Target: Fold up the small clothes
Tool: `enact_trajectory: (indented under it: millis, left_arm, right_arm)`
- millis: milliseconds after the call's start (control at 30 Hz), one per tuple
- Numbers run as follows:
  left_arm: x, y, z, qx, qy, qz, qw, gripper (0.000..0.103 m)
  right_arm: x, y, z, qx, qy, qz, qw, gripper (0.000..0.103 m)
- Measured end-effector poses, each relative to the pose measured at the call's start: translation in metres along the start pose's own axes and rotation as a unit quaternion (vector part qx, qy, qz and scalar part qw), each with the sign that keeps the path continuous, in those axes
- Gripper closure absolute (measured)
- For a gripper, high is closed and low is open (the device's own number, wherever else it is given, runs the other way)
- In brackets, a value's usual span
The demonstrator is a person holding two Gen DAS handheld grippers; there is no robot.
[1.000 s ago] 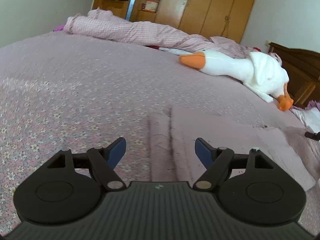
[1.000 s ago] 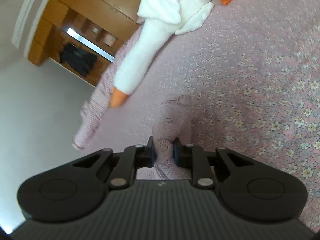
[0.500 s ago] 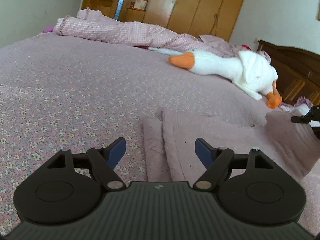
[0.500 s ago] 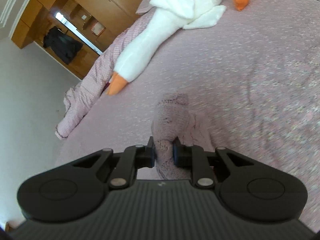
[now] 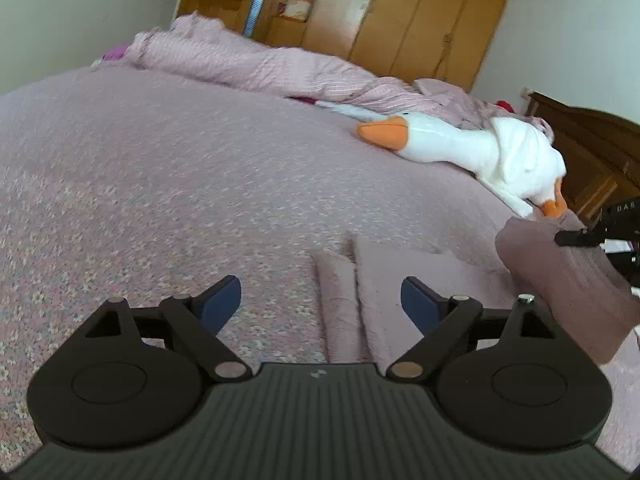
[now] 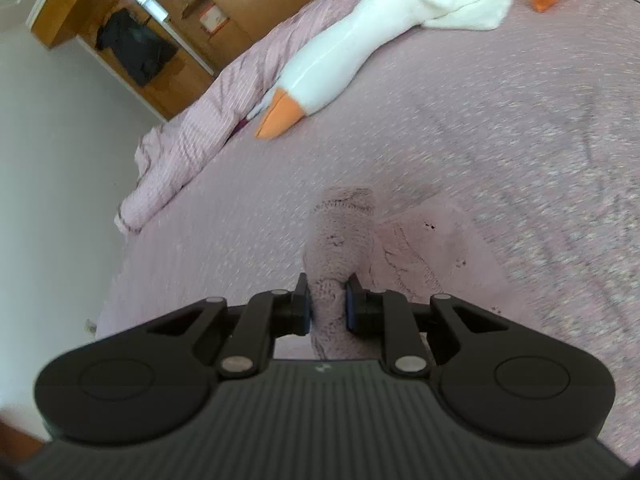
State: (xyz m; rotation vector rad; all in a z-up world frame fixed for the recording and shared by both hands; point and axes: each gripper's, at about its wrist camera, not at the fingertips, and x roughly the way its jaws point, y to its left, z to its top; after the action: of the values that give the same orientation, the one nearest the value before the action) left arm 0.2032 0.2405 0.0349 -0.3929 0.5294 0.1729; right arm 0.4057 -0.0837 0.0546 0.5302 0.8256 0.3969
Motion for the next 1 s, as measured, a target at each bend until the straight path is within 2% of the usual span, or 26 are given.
enact_trajectory:
  millis: [167, 300, 500, 733, 1000]
  left_arm:
    - [-0.002, 0.013, 0.007, -0.017, 0.018, -0.009, 0.9997, 0.012]
    - [-0.004, 0.018, 0.01, -0.016, 0.019, -0.002, 0.9997, 0.012]
    - [-0.001, 0.032, 0.009, -0.031, 0.028, 0.012, 0.9991, 0.012]
    - [0.004, 0.04, 0.007, -0.028, 0.034, 0.024, 0.9987, 0.011]
    - [0.005, 0.036, 0.006, -0.021, 0.033, 0.026, 0.9989, 0.011]
  right_arm:
    - [0.019, 0.035, -0.027, -0.016, 0.012, 0.011, 1.0, 0.084]
    - [0.034, 0.06, -0.051, -0.022, 0.018, 0.015, 0.999, 0.084]
    - [0.058, 0.095, -0.086, -0.062, 0.042, 0.03, 0.997, 0.084]
    - [0.077, 0.112, -0.112, -0.101, 0.048, 0.01, 0.994, 0.084]
    - [0.088, 0.122, -0.117, -0.093, 0.046, -0.007, 0.995, 0.083]
